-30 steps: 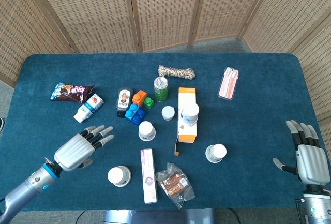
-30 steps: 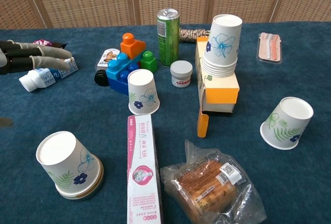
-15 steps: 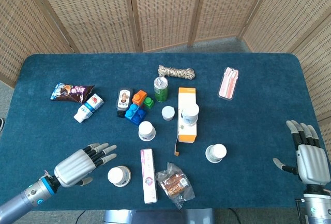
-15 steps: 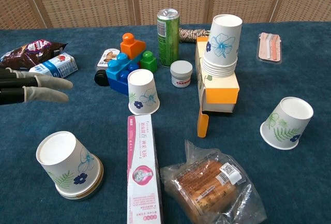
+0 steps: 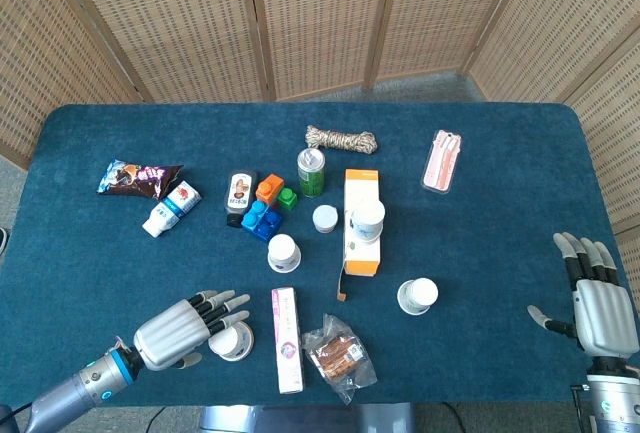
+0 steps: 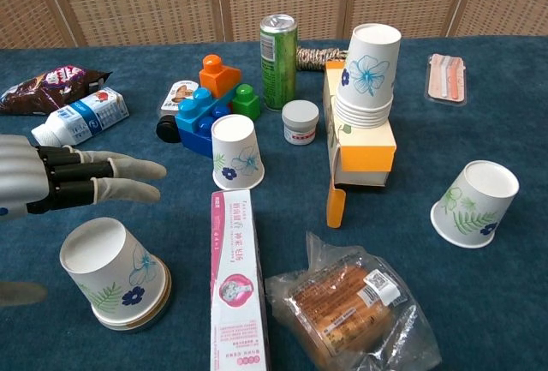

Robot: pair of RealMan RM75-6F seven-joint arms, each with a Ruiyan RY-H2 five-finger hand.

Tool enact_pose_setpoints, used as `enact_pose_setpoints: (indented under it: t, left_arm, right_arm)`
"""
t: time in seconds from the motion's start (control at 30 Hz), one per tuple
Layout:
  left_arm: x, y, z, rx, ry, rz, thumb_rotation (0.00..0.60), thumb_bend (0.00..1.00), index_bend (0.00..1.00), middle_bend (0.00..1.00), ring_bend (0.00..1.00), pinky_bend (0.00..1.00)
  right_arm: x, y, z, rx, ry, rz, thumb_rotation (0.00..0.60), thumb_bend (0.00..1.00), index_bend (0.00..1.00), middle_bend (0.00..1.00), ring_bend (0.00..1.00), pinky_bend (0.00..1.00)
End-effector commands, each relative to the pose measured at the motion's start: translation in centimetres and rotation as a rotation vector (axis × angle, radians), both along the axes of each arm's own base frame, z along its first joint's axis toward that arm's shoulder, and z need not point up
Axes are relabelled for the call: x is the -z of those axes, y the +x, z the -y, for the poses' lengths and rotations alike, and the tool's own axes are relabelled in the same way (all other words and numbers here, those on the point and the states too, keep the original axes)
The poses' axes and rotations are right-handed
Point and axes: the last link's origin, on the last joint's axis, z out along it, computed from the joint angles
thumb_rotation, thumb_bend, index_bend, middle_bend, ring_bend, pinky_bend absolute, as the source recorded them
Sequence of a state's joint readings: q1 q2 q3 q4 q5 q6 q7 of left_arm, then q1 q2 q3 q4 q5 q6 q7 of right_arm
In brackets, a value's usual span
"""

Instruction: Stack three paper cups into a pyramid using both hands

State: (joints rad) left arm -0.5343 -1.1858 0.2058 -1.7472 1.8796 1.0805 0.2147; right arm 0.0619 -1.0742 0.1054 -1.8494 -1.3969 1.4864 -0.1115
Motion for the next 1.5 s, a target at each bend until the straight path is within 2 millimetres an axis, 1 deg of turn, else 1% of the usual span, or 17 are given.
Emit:
enact_pose_setpoints:
  t: [0.03, 0.1, 0.13, 0.3, 0.37, 0.47, 0.67, 0.9, 1.1, 1.3, 1.5]
  left_arm:
    - [0.4, 0.3, 0.0, 0.0, 0.004, 0.004, 0.6, 0.26, 0.06, 0.0, 0.0, 0.25]
    - [0.6, 0.4, -0.1, 0.007, 0.014, 0.001, 0.6, 0.27, 0.08, 0.01, 0.04, 0.27]
    - [0.8, 0.5, 0.0, 0.009, 0.017, -0.002, 0.6, 0.27, 0.09, 0.03, 0.08, 0.29]
    - [1.4, 0.7, 0.1, 0.012, 0.025, -0.004, 0.6, 0.29, 0.17, 0.22, 0.26, 0.39]
    - [1.5, 0.8, 0.1, 0.021, 0.039, -0.003, 0.6, 0.29, 0.22, 0.28, 0.3, 0.42]
    - [1.7, 0.8, 0.1, 0.024, 0.051, -0.001, 0.6, 0.31, 0.25, 0.34, 0.32, 0.43]
    - [1.9, 0.8, 0.1, 0.016, 0.065, 0.009, 0.6, 0.34, 0.3, 0.37, 0.35, 0.45]
    - [1.3, 0.6, -0.5, -0.008, 0.091, 0.025, 0.6, 0.35, 0.3, 0.38, 0.35, 0.45]
    - [0.3, 0.0, -1.9, -0.056, 0.134, 0.037, 0.6, 0.35, 0.32, 0.38, 0.35, 0.45]
    - [-0.3, -1.1, -4.1, -0.13, 0.2, 0.044, 0.6, 0.35, 0.32, 0.38, 0.35, 0.45]
    - [-0.4, -2.1, -6.0, -0.183, 0.265, 0.035, 0.6, 0.35, 0.32, 0.39, 0.36, 0.5]
  right_arm:
    - [0.0, 0.0, 0.0, 0.001, -0.001, 0.003, 0.6, 0.05, 0.0, 0.0, 0.0, 0.0]
    - [-0.1, 0.0, 0.0, 0.001, -0.002, 0.006, 0.6, 0.05, 0.0, 0.0, 0.0, 0.0]
    - [-0.1, 0.0, 0.0, 0.001, -0.003, 0.007, 0.6, 0.05, 0.0, 0.0, 0.0, 0.0]
    - [-0.2, 0.0, 0.0, 0.0, -0.004, 0.011, 0.6, 0.05, 0.0, 0.0, 0.0, 0.0]
    - [-0.2, 0.0, 0.0, 0.0, -0.005, 0.013, 0.6, 0.05, 0.0, 0.0, 0.0, 0.0]
    - [-0.3, -0.1, 0.0, 0.001, -0.006, 0.013, 0.6, 0.05, 0.0, 0.0, 0.0, 0.0]
    - [-0.3, -0.1, 0.0, 0.001, -0.005, 0.014, 0.6, 0.05, 0.0, 0.0, 0.0, 0.0]
    - [-0.3, -0.1, 0.0, 0.001, -0.005, 0.014, 0.6, 0.05, 0.0, 0.0, 0.0, 0.0]
    - [-0.2, 0.0, 0.0, -0.001, -0.003, 0.011, 0.6, 0.05, 0.0, 0.0, 0.0, 0.0]
    - [-0.2, 0.0, 0.0, 0.0, -0.003, 0.013, 0.6, 0.05, 0.0, 0.0, 0.0, 0.0]
    - [-0.2, 0.0, 0.0, 0.001, -0.001, 0.011, 0.6, 0.05, 0.0, 0.0, 0.0, 0.0]
